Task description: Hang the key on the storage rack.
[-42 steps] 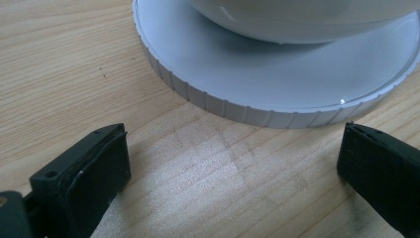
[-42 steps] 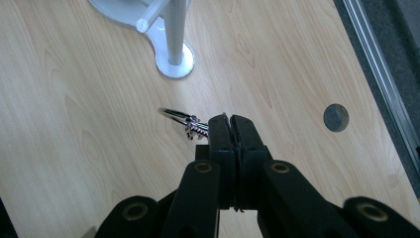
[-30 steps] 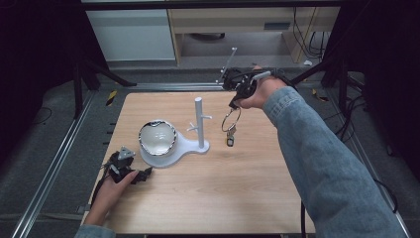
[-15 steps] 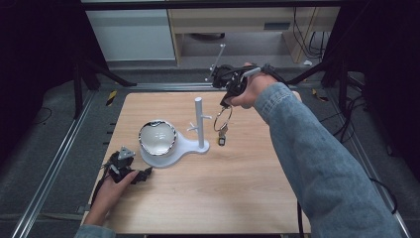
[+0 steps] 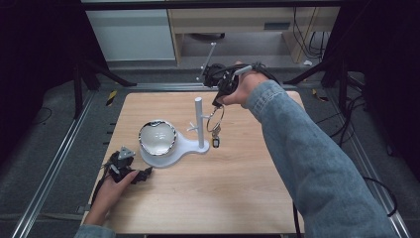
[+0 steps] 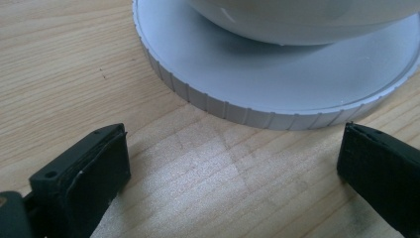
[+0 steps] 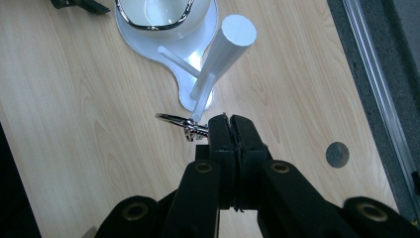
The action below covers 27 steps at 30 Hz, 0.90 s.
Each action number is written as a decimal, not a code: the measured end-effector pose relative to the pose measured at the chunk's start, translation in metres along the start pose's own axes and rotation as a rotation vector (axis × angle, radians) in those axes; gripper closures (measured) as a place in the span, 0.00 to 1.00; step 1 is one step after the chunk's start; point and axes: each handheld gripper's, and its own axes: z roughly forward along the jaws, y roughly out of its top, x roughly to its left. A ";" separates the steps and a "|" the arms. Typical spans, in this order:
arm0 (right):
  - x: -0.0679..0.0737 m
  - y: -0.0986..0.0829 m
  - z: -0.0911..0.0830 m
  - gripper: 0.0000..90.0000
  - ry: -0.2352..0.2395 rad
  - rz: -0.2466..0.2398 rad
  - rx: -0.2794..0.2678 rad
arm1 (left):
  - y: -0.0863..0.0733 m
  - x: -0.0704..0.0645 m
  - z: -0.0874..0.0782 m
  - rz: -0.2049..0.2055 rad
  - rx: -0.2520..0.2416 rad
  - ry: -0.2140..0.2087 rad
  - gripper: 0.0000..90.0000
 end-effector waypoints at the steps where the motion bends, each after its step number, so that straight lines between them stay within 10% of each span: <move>1: 0.000 0.001 0.002 0.99 0.002 0.002 0.001 | 0.000 0.000 0.000 0.000 0.000 0.000 0.00; 27: -0.008 0.012 0.037 0.99 0.049 0.016 -0.010 | 0.000 0.000 0.000 0.002 0.000 -0.002 0.00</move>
